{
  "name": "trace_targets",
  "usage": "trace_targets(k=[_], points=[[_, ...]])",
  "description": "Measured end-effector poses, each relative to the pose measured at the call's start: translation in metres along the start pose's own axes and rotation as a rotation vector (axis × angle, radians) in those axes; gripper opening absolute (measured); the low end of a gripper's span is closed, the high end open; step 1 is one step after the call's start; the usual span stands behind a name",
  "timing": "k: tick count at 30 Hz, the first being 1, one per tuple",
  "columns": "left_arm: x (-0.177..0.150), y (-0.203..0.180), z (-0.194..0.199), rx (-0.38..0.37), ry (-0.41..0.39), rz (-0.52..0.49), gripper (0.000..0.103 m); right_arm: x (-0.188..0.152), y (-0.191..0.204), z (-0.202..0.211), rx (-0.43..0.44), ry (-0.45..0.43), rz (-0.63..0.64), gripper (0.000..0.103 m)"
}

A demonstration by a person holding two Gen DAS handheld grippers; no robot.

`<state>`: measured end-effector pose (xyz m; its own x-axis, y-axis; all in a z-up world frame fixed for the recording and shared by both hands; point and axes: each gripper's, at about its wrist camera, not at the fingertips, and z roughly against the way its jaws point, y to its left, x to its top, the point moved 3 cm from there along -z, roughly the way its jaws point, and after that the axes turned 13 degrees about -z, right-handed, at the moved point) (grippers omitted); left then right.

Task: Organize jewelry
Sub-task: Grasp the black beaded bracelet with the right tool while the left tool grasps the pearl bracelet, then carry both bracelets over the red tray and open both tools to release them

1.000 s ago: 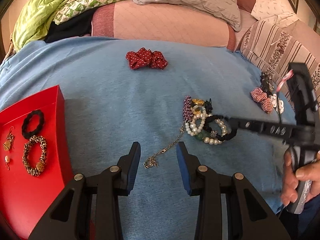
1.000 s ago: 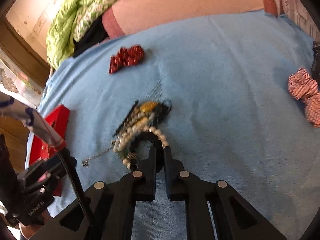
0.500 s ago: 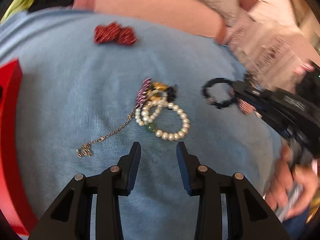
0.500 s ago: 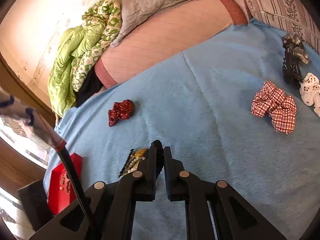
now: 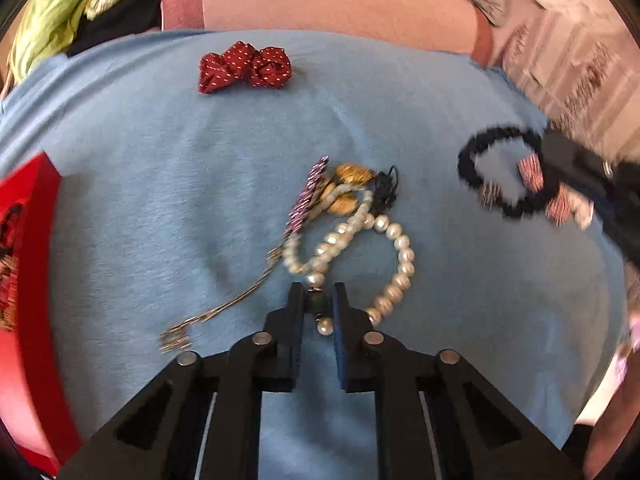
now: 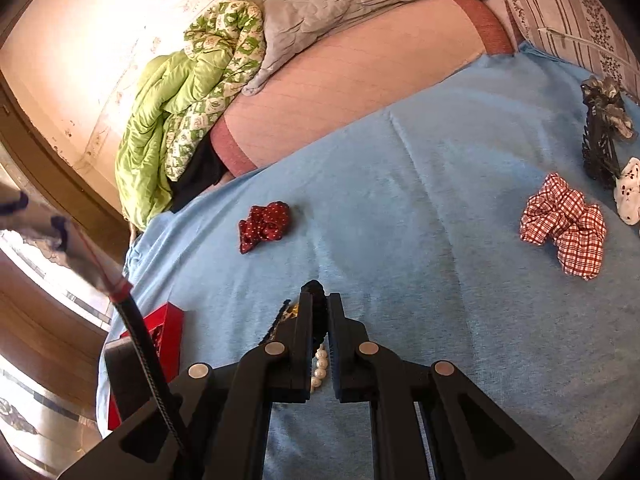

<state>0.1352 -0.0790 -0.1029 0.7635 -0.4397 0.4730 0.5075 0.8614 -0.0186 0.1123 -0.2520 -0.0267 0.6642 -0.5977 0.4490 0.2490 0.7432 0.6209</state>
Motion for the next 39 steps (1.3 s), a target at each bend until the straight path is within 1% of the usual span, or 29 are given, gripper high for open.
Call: trace_targets(k=[1, 3, 4, 5, 7, 12, 16, 18, 20, 24, 27, 39], points=[[-0.005, 0.004, 0.005, 0.002, 0.001, -0.012, 0.011, -0.001, 0.001, 0.000, 0.004, 0.001, 0.005, 0.008], [-0.018, 0.011, 0.017, -0.039, -0.010, -0.017, 0.011, -0.002, 0.006, 0.000, 0.015, 0.005, 0.022, 0.008], [-0.024, 0.014, 0.025, -0.062, -0.031, -0.020, 0.011, -0.003, 0.007, 0.001, 0.018, 0.006, 0.029, 0.008], [-0.030, 0.017, 0.035, -0.069, -0.063, -0.033, 0.011, -0.005, 0.010, 0.000, 0.021, 0.010, 0.037, 0.008], [-0.036, 0.020, 0.051, -0.042, -0.134, -0.051, 0.011, -0.009, 0.015, -0.003, 0.029, 0.020, 0.057, 0.008], [-0.029, 0.040, 0.077, -0.015, -0.290, -0.025, 0.011, -0.026, 0.032, -0.013, 0.038, 0.050, 0.123, 0.008], [-0.023, 0.056, 0.086, 0.029, -0.346, -0.004, 0.011, -0.039, 0.045, -0.021, 0.036, 0.062, 0.192, 0.008], [-0.019, 0.061, 0.087, 0.043, -0.349, 0.003, 0.011, -0.044, 0.051, -0.024, 0.042, 0.063, 0.221, 0.008], [-0.019, 0.065, 0.088, 0.091, -0.345, -0.014, 0.011, -0.049, 0.056, -0.025, 0.049, 0.058, 0.249, 0.008], [-0.019, 0.065, 0.089, 0.133, -0.347, -0.036, 0.011, -0.056, 0.067, -0.026, 0.069, 0.045, 0.304, 0.008], [-0.016, 0.066, 0.088, 0.130, -0.349, -0.029, 0.011, -0.060, 0.071, -0.028, 0.070, 0.042, 0.327, 0.008], [-0.013, 0.062, 0.089, 0.149, -0.356, -0.042, 0.011, -0.062, 0.071, -0.030, 0.070, 0.044, 0.323, 0.008]])
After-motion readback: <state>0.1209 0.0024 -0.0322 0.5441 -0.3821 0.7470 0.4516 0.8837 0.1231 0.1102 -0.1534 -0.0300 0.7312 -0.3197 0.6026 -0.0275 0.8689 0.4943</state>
